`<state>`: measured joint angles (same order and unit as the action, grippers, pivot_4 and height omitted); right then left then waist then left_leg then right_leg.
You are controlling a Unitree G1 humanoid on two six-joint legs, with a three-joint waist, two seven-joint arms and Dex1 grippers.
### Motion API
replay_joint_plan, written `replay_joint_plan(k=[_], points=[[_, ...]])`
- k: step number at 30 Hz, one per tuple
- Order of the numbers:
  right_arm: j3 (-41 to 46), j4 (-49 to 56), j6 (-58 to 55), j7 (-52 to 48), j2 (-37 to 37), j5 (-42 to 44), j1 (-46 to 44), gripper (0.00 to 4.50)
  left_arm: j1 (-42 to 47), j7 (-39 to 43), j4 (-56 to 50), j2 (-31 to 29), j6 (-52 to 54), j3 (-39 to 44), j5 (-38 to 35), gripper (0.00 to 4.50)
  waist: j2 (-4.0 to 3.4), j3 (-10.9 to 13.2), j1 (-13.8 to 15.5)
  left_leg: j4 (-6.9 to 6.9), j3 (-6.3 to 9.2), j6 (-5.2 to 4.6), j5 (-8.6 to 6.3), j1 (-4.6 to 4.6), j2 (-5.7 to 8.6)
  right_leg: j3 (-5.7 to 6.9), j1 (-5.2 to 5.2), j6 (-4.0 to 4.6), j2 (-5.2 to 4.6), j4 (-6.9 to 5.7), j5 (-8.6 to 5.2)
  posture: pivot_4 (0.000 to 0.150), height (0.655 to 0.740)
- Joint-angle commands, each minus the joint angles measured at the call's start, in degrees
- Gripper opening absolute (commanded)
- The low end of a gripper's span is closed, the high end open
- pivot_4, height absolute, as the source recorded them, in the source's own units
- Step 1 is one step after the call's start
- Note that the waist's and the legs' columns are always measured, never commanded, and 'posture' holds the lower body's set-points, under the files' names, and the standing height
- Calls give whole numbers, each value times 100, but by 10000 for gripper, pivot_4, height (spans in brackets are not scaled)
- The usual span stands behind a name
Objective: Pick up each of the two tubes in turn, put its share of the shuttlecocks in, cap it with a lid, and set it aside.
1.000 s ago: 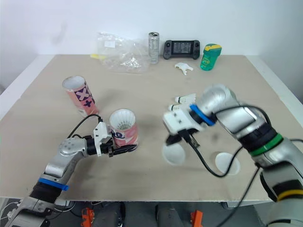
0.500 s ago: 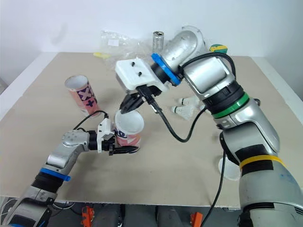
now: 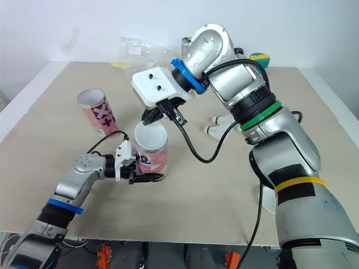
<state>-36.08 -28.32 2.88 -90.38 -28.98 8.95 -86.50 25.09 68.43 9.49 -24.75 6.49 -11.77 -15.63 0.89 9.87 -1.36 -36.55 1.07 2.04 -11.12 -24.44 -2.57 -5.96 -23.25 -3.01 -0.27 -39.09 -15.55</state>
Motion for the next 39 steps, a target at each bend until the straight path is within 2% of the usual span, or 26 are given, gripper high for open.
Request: replay_joint_plan(k=[1, 10, 20, 29, 39], points=[[39, -28, 189, -212, -10, 14, -204, 810, -242, 127, 279, -62, 126, -379, 283, 28223, 0, 0, 0, 0, 1, 0, 0, 0, 0, 2, 0, 1, 0, 0, -1, 1500, 7236], [-233, 303, 100, -212, -262, 396, -196, 810, -336, 89, 288, -112, 72, -323, 271, 28223, -1, 0, -6, 1, 2, 0, 0, 2, -6, 3, -1, 8, 5, -1, 1, 1500, 7236], [-114, 430, -81, -212, -35, 411, -115, 810, -315, 60, 381, -132, 29, -293, 281, 28223, -2, 0, -10, 2, 5, 0, 0, 6, -11, 11, -1, 19, 9, -4, 3, 1500, 7236], [-573, 720, 97, -212, -412, 595, -56, 810, -343, -16, 433, -126, -36, -264, 283, 28223, -2, 0, -8, 2, 5, 0, 0, 10, -11, 12, 2, 20, 9, -4, 4, 1500, 7236], [-779, 297, 281, -212, -246, 632, -386, 810, -340, -15, 536, -137, -76, -275, 290, 28223, -3, -2, -7, 4, 8, 0, 0, 11, -11, 16, 5, 24, 8, -4, 1, 1500, 7236]])
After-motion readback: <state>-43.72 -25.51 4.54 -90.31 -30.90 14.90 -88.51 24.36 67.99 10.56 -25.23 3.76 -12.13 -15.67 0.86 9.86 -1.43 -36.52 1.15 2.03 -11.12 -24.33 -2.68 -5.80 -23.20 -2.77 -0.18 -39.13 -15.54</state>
